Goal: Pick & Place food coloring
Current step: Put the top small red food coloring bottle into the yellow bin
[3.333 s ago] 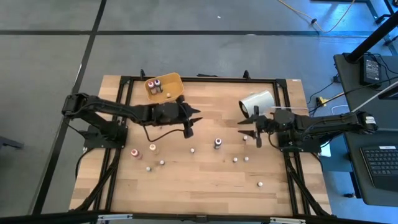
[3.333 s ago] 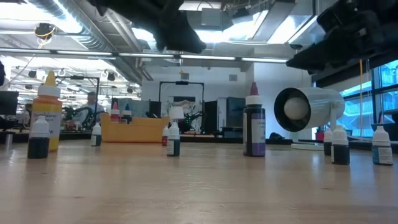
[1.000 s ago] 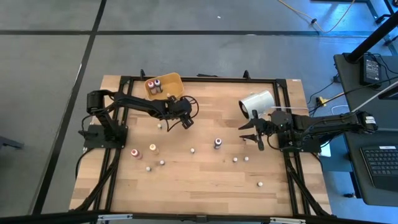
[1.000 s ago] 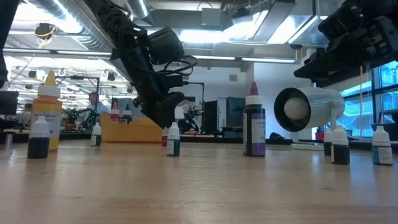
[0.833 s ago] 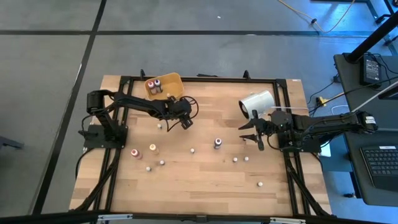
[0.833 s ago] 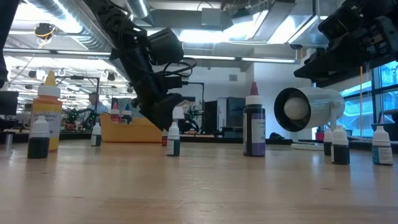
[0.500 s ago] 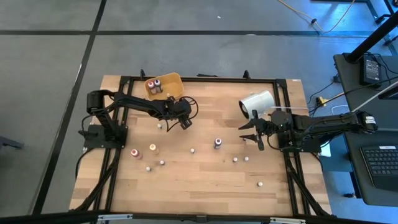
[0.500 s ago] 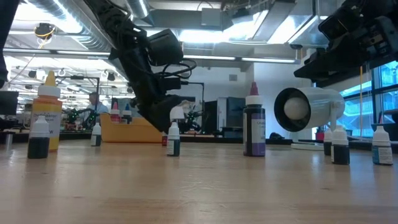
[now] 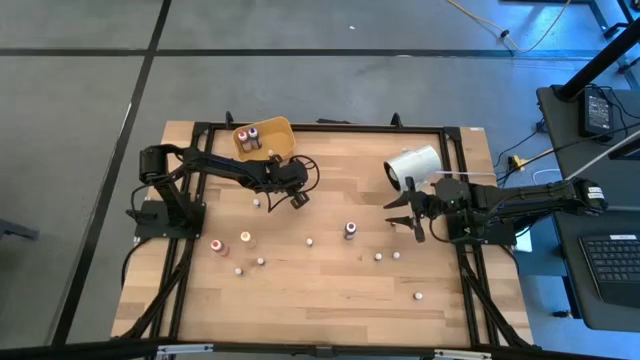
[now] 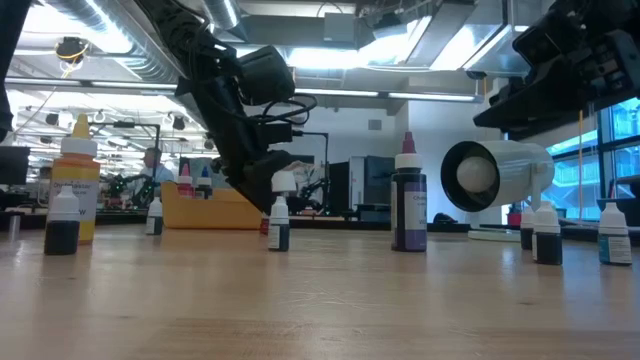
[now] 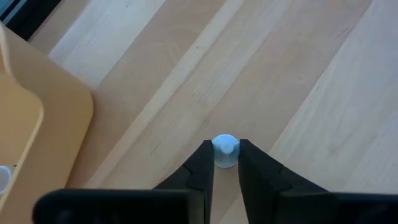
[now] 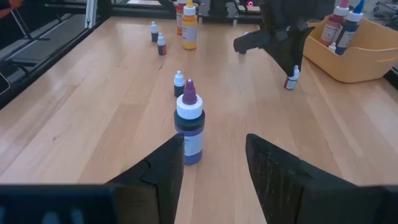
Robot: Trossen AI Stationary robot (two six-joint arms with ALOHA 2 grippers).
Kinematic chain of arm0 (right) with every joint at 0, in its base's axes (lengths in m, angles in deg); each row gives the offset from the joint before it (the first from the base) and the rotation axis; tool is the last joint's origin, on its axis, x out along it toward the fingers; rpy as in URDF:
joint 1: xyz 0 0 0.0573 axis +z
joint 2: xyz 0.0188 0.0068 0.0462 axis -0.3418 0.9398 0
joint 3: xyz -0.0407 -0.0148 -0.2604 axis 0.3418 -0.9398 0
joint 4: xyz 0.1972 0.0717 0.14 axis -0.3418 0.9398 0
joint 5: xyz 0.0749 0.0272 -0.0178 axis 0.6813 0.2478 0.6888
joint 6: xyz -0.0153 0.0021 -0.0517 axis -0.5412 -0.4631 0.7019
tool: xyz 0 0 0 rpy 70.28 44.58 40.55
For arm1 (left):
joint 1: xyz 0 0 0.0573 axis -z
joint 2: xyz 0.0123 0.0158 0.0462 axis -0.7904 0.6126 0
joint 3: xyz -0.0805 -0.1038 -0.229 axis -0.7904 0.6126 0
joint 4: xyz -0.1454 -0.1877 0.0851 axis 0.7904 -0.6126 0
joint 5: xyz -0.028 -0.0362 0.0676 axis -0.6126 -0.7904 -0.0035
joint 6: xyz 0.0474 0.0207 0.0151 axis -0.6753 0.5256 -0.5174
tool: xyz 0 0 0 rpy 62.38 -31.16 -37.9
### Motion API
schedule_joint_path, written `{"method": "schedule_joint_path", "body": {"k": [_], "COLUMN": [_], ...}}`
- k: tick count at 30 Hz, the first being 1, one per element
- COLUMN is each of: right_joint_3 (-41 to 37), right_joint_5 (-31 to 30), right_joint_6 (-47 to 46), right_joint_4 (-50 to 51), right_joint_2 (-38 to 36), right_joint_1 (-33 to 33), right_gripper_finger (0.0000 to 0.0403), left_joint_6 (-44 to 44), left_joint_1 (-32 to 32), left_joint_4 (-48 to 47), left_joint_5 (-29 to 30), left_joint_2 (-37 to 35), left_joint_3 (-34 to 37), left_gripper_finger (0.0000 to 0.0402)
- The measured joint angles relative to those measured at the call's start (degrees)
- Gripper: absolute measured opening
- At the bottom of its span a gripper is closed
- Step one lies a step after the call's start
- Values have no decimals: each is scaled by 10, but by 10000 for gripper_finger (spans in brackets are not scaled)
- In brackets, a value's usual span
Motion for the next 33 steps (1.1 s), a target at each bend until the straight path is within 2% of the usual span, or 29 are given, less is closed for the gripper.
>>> {"method": "schedule_joint_path", "body": {"k": [8,16,19,23,33], "right_joint_3": [0,0,0,0,0], "right_joint_5": [0,0,0,0,-14], "right_joint_6": [1,1,1,3,12], "right_joint_4": [2,7,8,11,16], "right_joint_2": [0,0,0,0,0], "right_joint_1": [0,0,0,-1,-1], "right_gripper_finger": [174,174,174,174,174], "left_joint_6": [5,61,79,130,196], "left_joint_1": [0,-22,-45,-84,-143], "left_joint_4": [-11,-34,-54,-86,-75], "left_joint_5": [8,138,170,158,122], "left_joint_2": [-29,-99,-114,-111,-44], "left_joint_3": [-19,-56,-56,-56,-56], "left_gripper_finger": [51,50,50,50,51]}}
